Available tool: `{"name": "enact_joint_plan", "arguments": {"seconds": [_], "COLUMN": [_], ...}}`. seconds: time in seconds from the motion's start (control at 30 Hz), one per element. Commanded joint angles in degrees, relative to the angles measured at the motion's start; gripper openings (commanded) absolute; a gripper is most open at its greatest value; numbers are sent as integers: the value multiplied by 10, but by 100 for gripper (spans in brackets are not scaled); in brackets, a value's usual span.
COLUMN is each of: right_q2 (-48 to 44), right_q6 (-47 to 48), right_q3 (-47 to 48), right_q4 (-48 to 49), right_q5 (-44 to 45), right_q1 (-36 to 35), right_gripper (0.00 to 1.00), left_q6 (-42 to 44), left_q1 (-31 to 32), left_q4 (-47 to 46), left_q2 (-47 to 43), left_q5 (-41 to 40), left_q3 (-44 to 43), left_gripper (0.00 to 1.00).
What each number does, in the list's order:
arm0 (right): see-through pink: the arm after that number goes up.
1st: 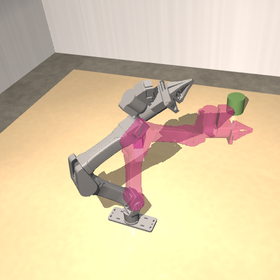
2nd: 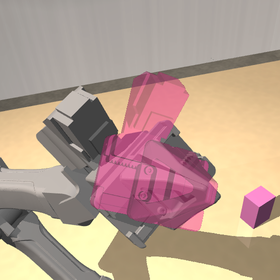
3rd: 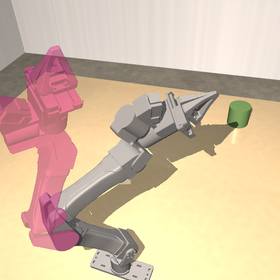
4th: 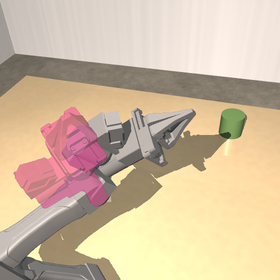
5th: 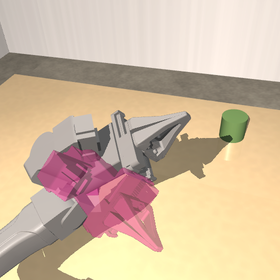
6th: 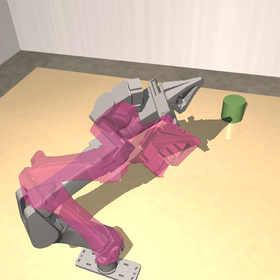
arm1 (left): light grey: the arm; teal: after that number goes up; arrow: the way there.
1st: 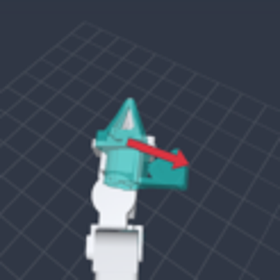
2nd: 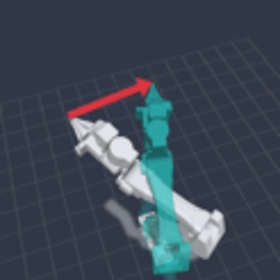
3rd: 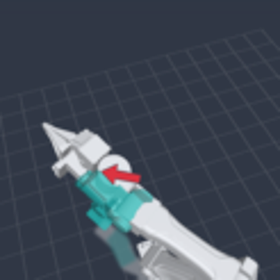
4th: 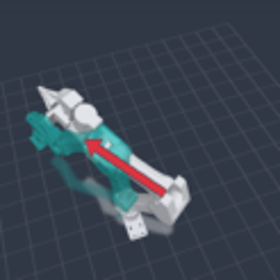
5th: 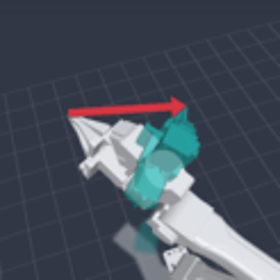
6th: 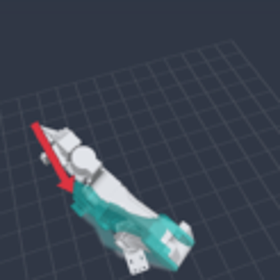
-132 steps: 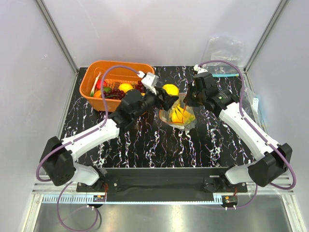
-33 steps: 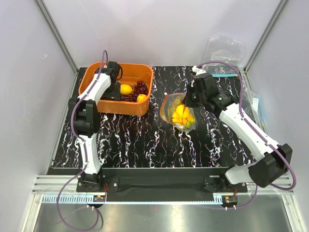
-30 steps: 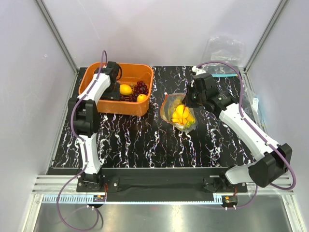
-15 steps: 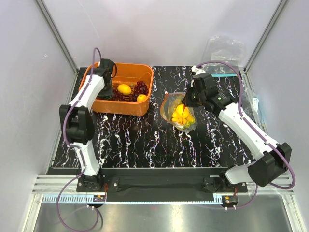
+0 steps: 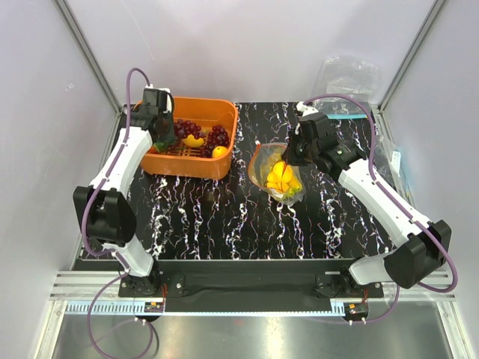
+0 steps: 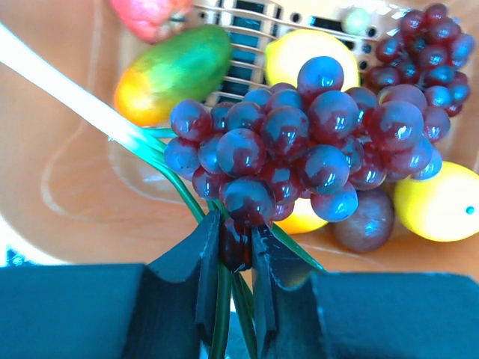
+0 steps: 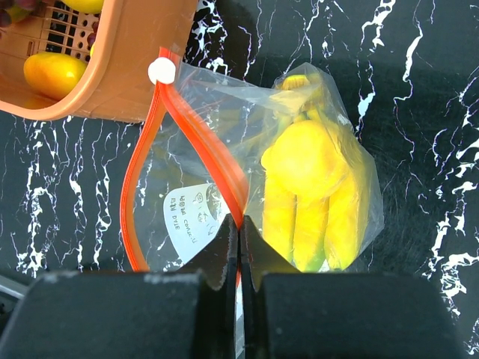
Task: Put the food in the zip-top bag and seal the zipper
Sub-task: Pick up the fake fruit from the bin.
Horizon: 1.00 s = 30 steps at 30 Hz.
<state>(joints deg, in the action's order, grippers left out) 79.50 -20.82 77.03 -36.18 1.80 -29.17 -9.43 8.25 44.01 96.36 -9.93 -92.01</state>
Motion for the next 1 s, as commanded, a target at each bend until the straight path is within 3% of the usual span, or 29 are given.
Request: {"name": "enact_joint_plan", "arguments": {"seconds": [0.0, 0.33, 0.97], "right_q2": [-10, -15, -17], "right_q6": [2, 3, 5], "right_q3": [-2, 0, 24], "right_q4": [22, 20, 9], "right_q5": [-9, 0, 8], "right_q1": [3, 4, 3], "right_gripper": [0, 0, 0], "left_q6": [-13, -28, -100], "left_q1": [2, 2, 3], "left_q4": [-74, -225, -295], "left_q2": [-43, -101, -140], "left_q5": [45, 96, 281], "left_q3": [16, 70, 46], "left_gripper": [2, 2, 9]}}
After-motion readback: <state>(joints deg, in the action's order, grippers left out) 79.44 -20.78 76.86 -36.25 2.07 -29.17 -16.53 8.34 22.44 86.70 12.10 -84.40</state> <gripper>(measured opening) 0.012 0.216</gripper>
